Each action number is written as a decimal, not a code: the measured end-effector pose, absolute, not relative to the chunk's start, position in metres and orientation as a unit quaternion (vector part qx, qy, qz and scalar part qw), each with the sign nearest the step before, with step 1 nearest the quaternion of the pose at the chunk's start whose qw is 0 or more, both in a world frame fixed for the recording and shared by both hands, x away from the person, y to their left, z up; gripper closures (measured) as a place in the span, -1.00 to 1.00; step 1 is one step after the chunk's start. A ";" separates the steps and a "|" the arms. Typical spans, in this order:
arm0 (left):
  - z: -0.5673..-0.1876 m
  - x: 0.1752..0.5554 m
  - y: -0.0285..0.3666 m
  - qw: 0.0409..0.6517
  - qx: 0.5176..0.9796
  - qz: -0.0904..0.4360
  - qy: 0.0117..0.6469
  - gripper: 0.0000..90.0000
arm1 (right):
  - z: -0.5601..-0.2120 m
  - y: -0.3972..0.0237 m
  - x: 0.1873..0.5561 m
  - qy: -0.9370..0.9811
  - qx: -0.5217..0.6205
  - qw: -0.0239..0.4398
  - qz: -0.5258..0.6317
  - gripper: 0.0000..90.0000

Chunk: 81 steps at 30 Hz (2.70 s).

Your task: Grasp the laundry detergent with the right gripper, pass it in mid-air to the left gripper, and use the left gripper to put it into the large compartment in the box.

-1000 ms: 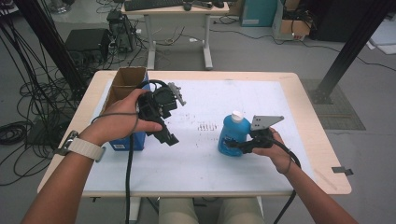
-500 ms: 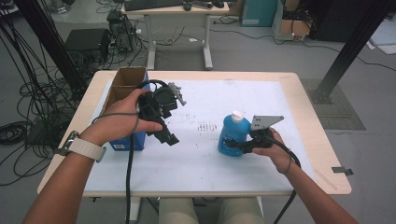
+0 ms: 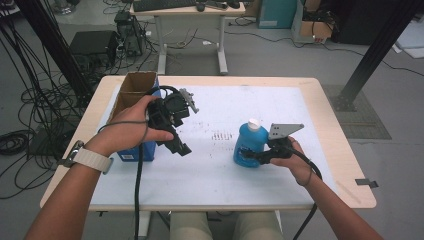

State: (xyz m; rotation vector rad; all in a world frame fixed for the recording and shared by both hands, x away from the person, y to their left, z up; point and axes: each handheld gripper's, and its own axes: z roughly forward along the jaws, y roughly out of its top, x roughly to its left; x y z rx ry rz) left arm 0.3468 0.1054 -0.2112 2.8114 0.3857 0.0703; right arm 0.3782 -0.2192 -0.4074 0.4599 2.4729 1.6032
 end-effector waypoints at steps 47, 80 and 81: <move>-0.211 0.346 0.107 0.151 0.979 0.027 0.137 -0.80 | -0.407 -0.219 0.378 0.827 0.153 0.080 0.535 -0.06; -0.195 0.343 0.103 0.154 0.978 0.042 0.137 -0.81 | -0.403 -0.217 0.378 0.831 0.141 0.081 0.531 -0.05; -0.193 0.343 0.103 0.154 0.978 0.043 0.137 -0.82 | -0.401 -0.217 0.378 0.830 0.141 0.084 0.533 -0.05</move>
